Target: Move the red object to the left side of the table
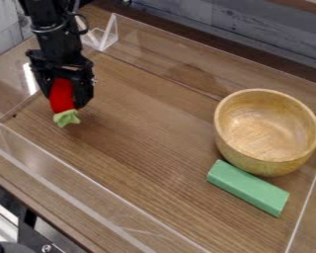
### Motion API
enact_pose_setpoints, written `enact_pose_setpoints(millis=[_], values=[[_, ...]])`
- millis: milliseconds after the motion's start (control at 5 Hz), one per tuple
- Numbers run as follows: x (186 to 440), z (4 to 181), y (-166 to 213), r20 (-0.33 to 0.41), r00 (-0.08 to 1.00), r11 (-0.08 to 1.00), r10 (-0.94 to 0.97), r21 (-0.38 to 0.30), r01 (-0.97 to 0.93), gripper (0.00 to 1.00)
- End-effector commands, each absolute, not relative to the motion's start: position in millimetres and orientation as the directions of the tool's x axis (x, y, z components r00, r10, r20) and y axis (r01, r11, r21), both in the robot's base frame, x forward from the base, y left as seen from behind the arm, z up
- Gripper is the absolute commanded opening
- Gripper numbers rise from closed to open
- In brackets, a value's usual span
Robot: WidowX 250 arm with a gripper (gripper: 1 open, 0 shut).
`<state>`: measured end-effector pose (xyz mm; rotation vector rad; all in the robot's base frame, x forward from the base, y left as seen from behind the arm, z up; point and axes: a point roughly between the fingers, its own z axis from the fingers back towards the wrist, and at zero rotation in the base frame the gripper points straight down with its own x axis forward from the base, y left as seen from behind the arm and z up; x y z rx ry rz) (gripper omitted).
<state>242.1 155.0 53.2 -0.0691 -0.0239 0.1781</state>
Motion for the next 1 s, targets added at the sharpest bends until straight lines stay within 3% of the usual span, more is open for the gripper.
enact_pose_setpoints(millis=[0, 400, 600, 800], values=[[249.7, 68.7, 150.3, 0.077, 0.979, 0.982, 0.188, -0.05, -0.184, 1.0], [250.2, 85.3, 132.5, 0.088, 0.992, 0.995, 0.089, -0.057, -0.084, 1.0], [255.0, 79.1, 124.4, 0.082, 0.996, 0.998, 0.04, -0.058, -0.035, 1.0], [257.4, 62.5, 127.4, 0.07, 0.998, 0.998, -0.006, -0.054, 0.01, 0.0]])
